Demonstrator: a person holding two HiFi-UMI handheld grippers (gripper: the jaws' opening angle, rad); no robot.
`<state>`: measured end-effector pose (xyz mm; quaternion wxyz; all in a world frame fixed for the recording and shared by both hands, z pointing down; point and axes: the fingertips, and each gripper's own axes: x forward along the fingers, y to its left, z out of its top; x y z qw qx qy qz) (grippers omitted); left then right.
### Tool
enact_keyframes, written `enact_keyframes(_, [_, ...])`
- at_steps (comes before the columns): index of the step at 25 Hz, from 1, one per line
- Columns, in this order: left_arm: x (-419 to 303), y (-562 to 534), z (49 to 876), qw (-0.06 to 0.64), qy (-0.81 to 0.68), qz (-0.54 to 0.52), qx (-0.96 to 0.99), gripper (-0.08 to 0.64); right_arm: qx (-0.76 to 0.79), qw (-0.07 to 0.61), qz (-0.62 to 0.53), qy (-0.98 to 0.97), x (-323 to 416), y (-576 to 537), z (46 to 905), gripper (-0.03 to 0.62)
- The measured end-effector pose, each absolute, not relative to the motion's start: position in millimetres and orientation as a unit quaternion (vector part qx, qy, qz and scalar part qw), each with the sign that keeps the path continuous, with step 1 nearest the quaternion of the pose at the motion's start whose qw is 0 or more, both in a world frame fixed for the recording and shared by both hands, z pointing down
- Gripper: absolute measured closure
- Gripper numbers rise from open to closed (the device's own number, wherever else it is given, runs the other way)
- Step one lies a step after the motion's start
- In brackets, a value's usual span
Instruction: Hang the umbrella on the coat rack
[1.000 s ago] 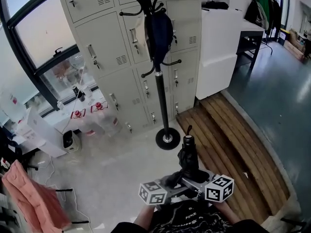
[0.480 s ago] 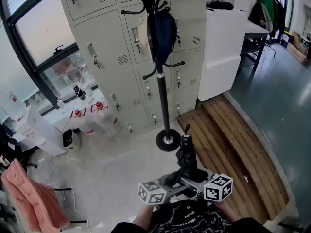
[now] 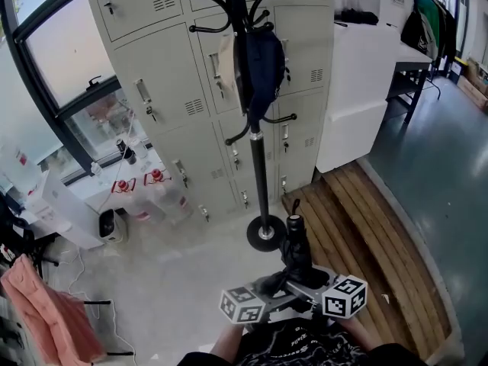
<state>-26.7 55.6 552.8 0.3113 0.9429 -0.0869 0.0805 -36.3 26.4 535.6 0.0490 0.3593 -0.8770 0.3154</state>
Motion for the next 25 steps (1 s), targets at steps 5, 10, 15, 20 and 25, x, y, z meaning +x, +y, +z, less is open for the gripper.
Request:
enact_keyframes(5, [-13.4, 28.9, 555.7, 0.316, -0.087, 0.094, 0.94, 0.275, 0.361, 0.038, 0.33, -0.872, -21.5, -0.7, 538.1, 0.31])
enact_keyframes(10, [-4.0, 6.1, 554.9, 0.316, -0.095, 0.103, 0.938, 0.275, 0.354, 0.026, 0.337, -0.872, -11.5, -24.1, 537.8, 0.31])
enact_keyframes(15, [8.5, -14.6, 554.4, 0.314, -0.103, 0.108, 0.938, 0.275, 0.347, 0.02, 0.337, -0.875, 0.6, -44.2, 536.8, 0.31])
enact_keyframes(20, [22.4, -36.4, 554.3, 0.314, -0.108, 0.113, 0.936, 0.275, 0.342, 0.019, 0.338, -0.877, 14.4, -66.1, 536.5, 0.31])
enact_keyframes(25, [40.6, -62.3, 551.9, 0.309, -0.121, 0.112, 0.937, 0.275, 0.329, 0.023, 0.329, -0.885, 32.0, -91.4, 533.8, 0.31])
